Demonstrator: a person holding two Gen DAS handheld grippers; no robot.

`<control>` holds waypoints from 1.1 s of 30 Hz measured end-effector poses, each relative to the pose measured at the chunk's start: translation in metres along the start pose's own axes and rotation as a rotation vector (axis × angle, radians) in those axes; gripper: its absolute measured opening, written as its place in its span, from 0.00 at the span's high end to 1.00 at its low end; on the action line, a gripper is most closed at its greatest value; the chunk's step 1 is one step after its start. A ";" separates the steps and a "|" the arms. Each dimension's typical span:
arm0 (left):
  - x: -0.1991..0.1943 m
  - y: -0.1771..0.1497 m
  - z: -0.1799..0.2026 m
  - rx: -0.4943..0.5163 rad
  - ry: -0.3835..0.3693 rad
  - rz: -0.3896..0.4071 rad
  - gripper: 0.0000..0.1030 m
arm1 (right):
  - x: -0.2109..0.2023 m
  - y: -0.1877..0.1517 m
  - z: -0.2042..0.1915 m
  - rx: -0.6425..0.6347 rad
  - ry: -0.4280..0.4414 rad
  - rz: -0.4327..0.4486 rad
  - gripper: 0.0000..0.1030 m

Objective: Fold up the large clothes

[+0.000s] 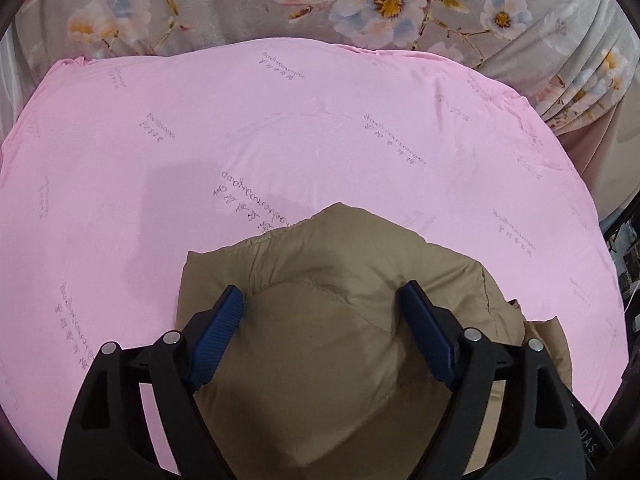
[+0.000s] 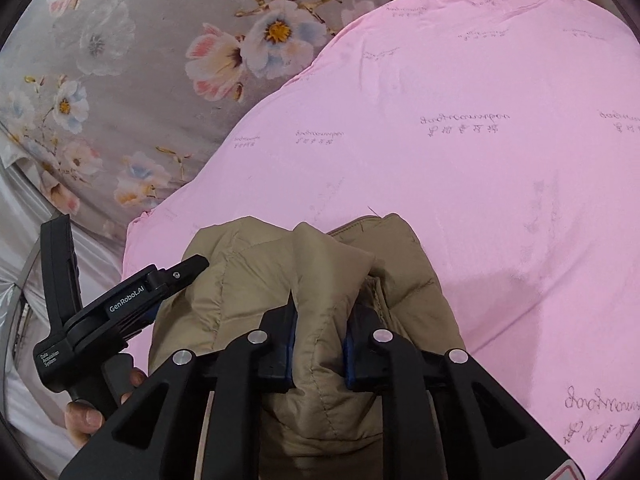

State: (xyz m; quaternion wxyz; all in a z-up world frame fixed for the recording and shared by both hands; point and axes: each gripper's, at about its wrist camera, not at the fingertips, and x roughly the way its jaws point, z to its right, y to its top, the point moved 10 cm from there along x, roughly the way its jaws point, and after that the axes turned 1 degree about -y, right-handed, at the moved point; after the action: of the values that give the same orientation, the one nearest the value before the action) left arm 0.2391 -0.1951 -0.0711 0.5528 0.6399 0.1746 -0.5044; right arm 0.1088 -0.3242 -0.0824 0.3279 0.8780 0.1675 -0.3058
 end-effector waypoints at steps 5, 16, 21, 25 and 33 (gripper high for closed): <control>0.010 -0.005 0.002 0.024 0.035 0.037 0.18 | 0.009 -0.008 0.009 0.012 0.027 0.001 0.84; 0.026 -0.011 0.004 0.053 0.109 0.108 0.14 | 0.017 -0.012 0.015 -0.021 0.025 0.031 0.84; 0.030 -0.010 0.004 0.059 0.137 0.121 0.14 | 0.020 -0.012 0.015 -0.012 0.048 0.022 0.84; 0.021 -0.011 0.002 0.052 0.118 0.110 0.14 | 0.006 -0.013 0.017 0.062 0.141 -0.050 0.79; -0.083 -0.059 0.003 0.029 -0.052 0.101 0.15 | -0.089 -0.076 0.004 -0.130 0.216 -0.198 0.59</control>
State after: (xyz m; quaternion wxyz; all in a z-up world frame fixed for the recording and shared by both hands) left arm 0.1565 -0.1506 -0.0323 0.5727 0.6426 0.1204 -0.4946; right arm 0.0023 -0.2801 -0.0633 0.3321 0.8620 0.3071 -0.2289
